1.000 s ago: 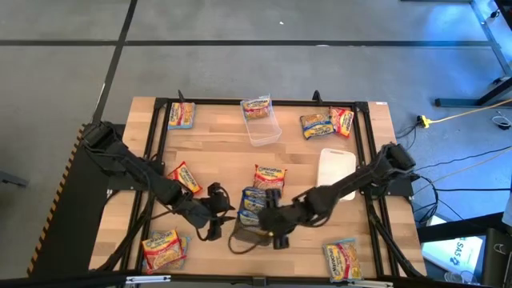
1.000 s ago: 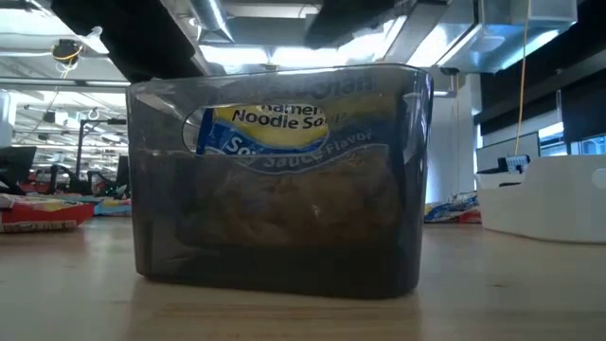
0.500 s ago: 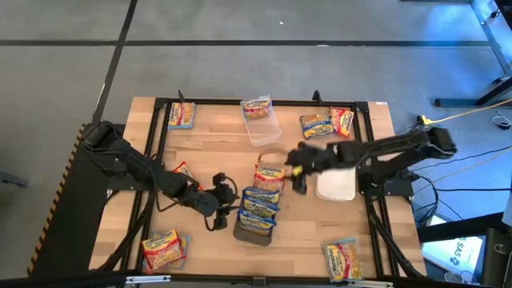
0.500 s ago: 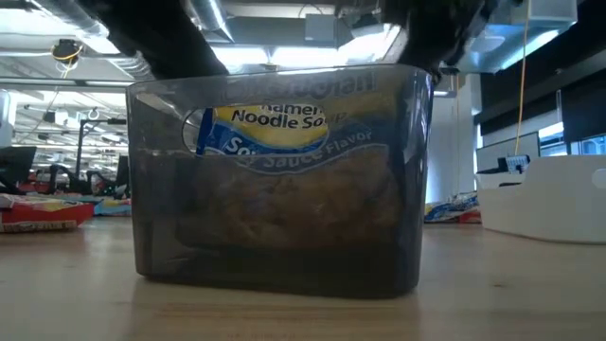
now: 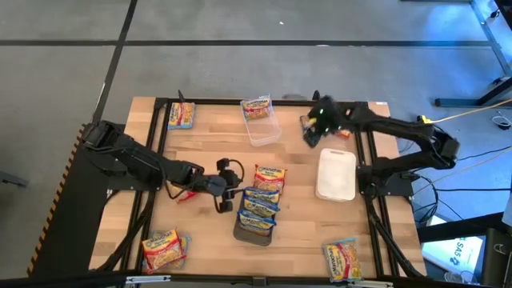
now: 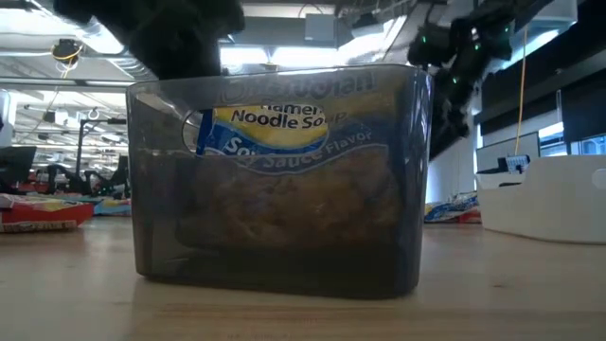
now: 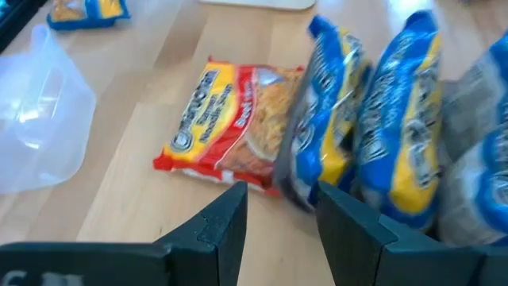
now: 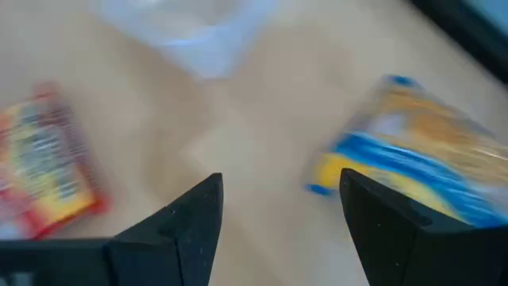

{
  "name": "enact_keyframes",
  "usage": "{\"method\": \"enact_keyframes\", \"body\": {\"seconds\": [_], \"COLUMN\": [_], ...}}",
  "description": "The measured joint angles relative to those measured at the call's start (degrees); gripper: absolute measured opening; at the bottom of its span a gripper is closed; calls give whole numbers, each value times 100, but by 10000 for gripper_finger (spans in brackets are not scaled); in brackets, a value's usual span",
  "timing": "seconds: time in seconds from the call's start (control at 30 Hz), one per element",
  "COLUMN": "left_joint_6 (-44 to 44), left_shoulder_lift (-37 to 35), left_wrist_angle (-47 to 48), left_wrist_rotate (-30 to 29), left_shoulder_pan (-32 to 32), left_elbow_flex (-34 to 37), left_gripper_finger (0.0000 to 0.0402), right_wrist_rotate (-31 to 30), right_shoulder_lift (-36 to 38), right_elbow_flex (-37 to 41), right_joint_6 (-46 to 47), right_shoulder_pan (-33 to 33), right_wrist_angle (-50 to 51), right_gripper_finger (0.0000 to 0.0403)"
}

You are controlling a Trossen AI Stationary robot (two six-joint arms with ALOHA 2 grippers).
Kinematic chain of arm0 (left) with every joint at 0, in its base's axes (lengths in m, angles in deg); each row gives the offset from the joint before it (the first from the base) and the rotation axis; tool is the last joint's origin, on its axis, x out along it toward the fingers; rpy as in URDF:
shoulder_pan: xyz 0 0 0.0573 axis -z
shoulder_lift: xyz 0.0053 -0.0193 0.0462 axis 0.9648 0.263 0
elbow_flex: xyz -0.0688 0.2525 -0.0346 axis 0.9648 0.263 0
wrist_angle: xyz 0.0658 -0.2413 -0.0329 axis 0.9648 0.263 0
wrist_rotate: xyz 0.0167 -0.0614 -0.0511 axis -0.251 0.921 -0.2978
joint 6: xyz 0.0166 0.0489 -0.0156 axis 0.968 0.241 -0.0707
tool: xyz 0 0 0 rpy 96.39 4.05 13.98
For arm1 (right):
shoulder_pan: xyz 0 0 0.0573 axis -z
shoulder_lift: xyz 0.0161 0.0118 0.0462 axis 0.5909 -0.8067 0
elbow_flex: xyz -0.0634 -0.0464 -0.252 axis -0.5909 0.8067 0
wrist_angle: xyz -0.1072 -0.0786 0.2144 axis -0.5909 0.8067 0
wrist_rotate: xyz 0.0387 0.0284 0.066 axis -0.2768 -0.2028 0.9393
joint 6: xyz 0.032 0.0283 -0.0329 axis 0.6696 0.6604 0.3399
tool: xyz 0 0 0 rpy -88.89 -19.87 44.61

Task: Sort Maruchan noodles
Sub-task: Put the blue noodle pack into the black bin

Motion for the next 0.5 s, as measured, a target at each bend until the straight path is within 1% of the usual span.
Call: {"method": "enact_keyframes", "body": {"seconds": [0.13,0.2,0.33,0.5], "left_joint_6": [-293,-487,-820,-906], "left_shoulder_lift": [0,0,0,0], "left_wrist_angle": [-578,-743,-804,-809], "left_wrist_rotate": [26,77,141,142], "left_shoulder_pan": [-28,-28,-21,-21], "left_elbow_flex": [416,559,676,718], "left_gripper_finger": [141,141,141,141], "right_wrist_rotate": [81,-39,-335,-338], "right_shoulder_lift": [0,0,0,-152], "right_elbow_flex": [0,0,67,458], "right_joint_6": [-165,-182,-319,-100], "right_shoulder_pan": [894,1201,1596,2022], "right_wrist_angle": [216,368,549,41], "right_gripper_finger": [227,227,227,227]}}
